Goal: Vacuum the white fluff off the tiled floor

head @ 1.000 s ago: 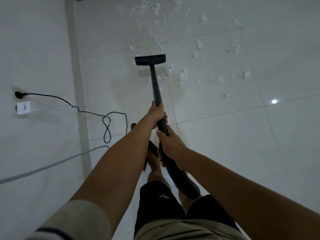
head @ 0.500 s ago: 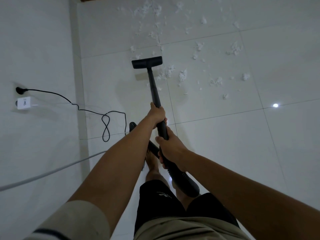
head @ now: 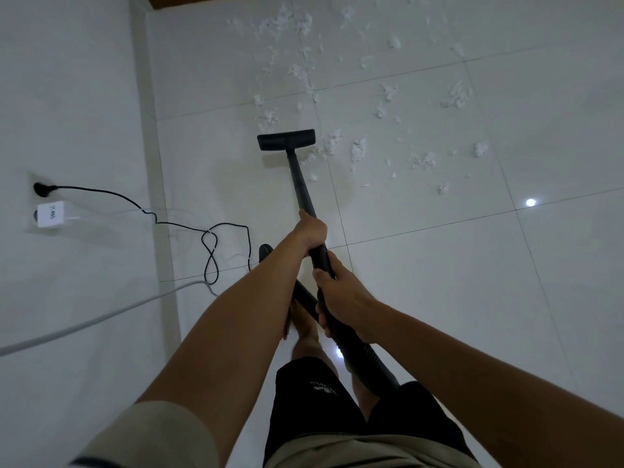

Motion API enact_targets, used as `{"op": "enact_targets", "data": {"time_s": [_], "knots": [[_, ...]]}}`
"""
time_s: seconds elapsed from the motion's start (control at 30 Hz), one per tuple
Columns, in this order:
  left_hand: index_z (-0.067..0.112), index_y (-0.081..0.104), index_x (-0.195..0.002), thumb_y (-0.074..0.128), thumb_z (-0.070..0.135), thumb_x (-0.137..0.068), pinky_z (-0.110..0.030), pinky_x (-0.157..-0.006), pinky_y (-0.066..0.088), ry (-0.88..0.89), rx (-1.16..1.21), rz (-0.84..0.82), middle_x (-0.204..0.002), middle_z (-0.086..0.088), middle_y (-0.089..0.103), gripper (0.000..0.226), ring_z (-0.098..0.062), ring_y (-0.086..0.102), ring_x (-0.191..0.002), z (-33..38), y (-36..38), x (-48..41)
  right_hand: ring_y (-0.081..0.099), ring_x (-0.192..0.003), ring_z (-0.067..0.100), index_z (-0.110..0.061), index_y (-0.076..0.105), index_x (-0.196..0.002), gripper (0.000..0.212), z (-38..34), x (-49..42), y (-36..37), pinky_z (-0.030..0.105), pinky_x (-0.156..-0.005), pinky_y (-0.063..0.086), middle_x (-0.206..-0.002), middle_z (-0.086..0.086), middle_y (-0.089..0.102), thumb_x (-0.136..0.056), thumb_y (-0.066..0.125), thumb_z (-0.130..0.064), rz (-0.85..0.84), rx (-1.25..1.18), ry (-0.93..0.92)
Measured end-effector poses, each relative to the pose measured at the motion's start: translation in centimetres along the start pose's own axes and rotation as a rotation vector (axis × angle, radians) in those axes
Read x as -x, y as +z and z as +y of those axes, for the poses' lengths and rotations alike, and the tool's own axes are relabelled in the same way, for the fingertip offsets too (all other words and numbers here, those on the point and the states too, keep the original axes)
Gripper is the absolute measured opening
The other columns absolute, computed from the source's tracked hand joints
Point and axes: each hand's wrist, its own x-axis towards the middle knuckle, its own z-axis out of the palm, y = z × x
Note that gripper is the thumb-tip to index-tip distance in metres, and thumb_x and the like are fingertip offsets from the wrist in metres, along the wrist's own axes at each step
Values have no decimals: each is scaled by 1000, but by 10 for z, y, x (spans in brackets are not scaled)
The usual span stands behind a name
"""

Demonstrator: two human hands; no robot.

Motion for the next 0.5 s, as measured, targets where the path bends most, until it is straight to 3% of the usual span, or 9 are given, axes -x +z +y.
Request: {"op": "enact_targets", "data": {"time_s": [0.2,0.3,0.37,0.5], "knots": [[30,0,-159,36,13,-100,-35,-80,56,-33,228,-41,-107,-12,58,71,-18,57,-80,-12,-19,-14,56,-61,27,-45,23,-156,52,3,-15,23,39,-61,55,-75,15,56,-109,38,-29,63,65,-14],[29,-6,-160,37,11,-99,-42,-95,55,-5,165,-57,-130,-20,57,77,-26,63,-97,-16,-20,-15,55,-55,21,-43,24,-155,50,6,-21,32,37,-58,55,-72,12,57,-109,37,-30,81,87,-3],[26,-12,-159,37,10,-100,-46,-100,53,12,92,-43,-131,-21,56,79,-31,63,-110,-19,-20,-16,55,-51,20,-43,25,-154,48,7,-21,36,35,-54,54,-71,12,56,-109,35,-31,73,76,12],[23,-16,-158,33,10,-102,-47,-100,53,38,20,-28,-128,-22,59,76,-29,61,-101,-27,-12,-12,56,-44,16,-45,18,-156,51,13,-14,40,28,-46,52,-65,10,58,-109,33,-31,68,62,47]]}}
